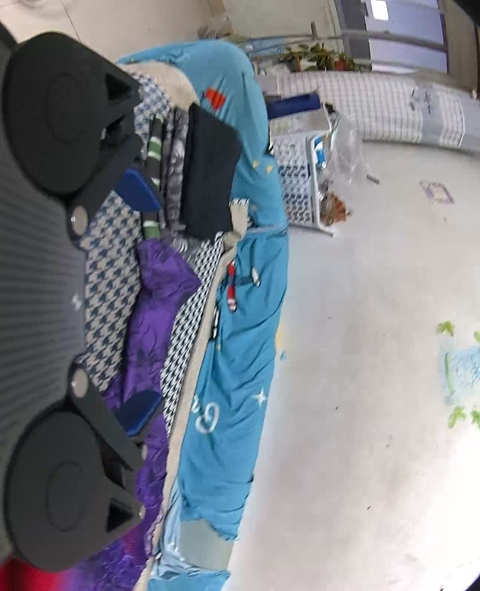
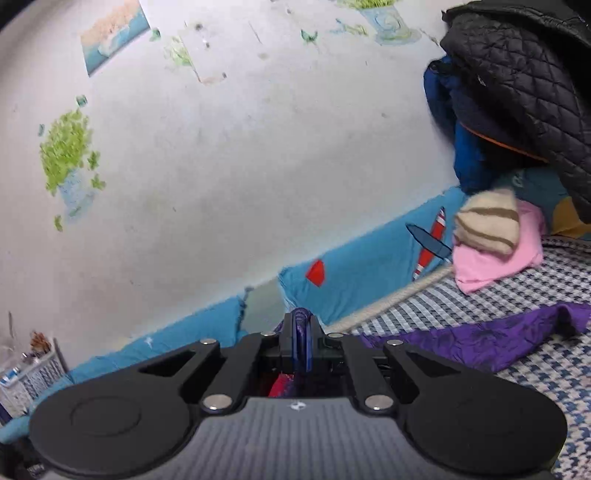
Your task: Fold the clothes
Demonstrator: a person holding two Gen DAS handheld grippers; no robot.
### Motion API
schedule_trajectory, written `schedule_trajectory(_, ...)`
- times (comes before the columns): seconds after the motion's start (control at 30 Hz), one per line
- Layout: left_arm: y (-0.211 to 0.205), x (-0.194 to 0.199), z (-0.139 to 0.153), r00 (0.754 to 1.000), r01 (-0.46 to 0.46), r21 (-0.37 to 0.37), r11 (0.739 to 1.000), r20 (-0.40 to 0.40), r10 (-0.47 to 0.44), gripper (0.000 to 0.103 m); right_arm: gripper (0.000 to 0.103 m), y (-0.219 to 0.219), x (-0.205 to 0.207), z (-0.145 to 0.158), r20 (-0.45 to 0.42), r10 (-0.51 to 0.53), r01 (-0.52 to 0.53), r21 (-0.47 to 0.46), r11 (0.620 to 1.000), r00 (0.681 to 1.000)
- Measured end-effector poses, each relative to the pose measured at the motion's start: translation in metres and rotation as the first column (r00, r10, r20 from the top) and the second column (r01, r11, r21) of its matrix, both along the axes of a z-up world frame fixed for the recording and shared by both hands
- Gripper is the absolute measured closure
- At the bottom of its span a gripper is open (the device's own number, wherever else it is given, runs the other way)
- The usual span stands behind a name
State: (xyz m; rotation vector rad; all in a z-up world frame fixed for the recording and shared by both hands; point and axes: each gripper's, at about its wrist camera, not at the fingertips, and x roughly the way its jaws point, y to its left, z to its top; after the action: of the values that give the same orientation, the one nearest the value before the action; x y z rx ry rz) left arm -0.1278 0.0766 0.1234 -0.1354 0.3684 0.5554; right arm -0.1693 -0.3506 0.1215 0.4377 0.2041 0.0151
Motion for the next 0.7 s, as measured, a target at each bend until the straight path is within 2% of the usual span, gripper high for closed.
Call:
schedule_trajectory(0.07, 0.006, -0.002, 0.001, 1.000, 0.020, -0.048, 0.999, -0.013, -0.021, 0.000, 0.095, 0.000, 0.003, -0.006, -0.046, 0.000, 0.000, -0.004, 1.000, 0.999)
schedule_trajectory(0.13, 0.009, -0.006, 0.001, 1.000, 0.024, -0.065, 0.998, -0.010, -0.025, 0.000, 0.093, -0.003, 0.002, -0.014, -0.079, -0.020, 0.020, 0.008, 1.000, 0.997)
schedule_trajectory(0.3, 0.009, -0.006, -0.005, 0.998, 0.048, -0.075, 0.996, -0.027, -0.050, 0.000, 0.071, -0.015, -0.010, -0.014, -0.070, -0.093, 0.094, 0.022, 0.995, 0.993)
schedule_trajectory(0.33, 0.008, -0.005, -0.007, 0.998, 0.057, -0.079, 0.995, -0.034, -0.060, 0.000, 0.070, -0.015, -0.011, -0.013, -0.068, -0.097, 0.098, 0.018, 0.995, 0.993)
schedule_trajectory(0.57, -0.001, 0.006, -0.035, 0.979, 0.158, -0.129, 0.979, -0.108, -0.172, 0.000, 0.069, -0.007, 0.000, -0.022, -0.118, -0.059, 0.060, 0.004, 0.998, 0.991)
schedule_trajectory(0.7, -0.007, 0.015, -0.056, 0.962, 0.194, -0.114, 0.974, -0.173, -0.212, 0.000, 0.069, 0.002, 0.007, -0.031, -0.146, -0.014, 0.015, 0.001, 1.000, 0.989)
